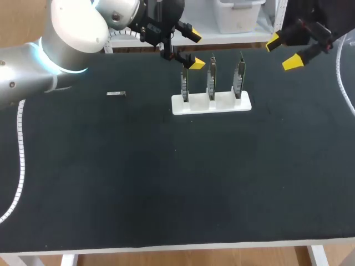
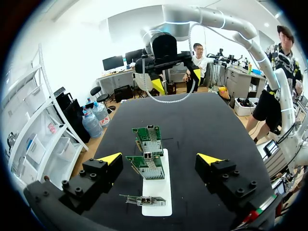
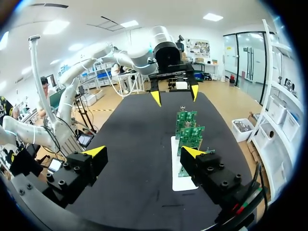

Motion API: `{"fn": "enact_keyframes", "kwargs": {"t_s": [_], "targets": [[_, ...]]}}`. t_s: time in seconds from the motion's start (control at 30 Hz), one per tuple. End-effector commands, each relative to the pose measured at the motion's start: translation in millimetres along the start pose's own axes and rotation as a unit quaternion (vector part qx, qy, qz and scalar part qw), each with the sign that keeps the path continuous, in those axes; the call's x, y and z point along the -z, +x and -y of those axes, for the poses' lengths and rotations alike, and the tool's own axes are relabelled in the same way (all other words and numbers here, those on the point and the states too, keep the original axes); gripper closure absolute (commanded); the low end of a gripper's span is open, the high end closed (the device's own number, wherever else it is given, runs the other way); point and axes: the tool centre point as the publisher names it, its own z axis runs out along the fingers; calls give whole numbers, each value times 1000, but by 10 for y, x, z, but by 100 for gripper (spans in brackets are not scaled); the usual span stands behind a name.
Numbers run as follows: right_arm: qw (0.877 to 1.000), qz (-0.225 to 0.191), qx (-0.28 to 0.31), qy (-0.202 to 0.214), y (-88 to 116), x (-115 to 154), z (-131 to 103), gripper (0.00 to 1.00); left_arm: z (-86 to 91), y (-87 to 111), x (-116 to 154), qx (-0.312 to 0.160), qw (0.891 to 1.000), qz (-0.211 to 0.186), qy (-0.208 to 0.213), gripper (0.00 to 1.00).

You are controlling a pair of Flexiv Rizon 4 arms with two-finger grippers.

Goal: Pick up the optical module with the left hand, and insert it into the network port with the right hand.

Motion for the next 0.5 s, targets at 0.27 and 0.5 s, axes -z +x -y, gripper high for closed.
{"fn": "enact_keyframes", "kwargs": {"t_s": [0.27,0.5], "targets": [[997,13,22,77,-2,-101,-13,0,5,-7,2,1,1000,-2,-1,0],[996,13,35,84,-24,-93,76,0,5,-7,2,1,1000,-2,-1,0]]}}
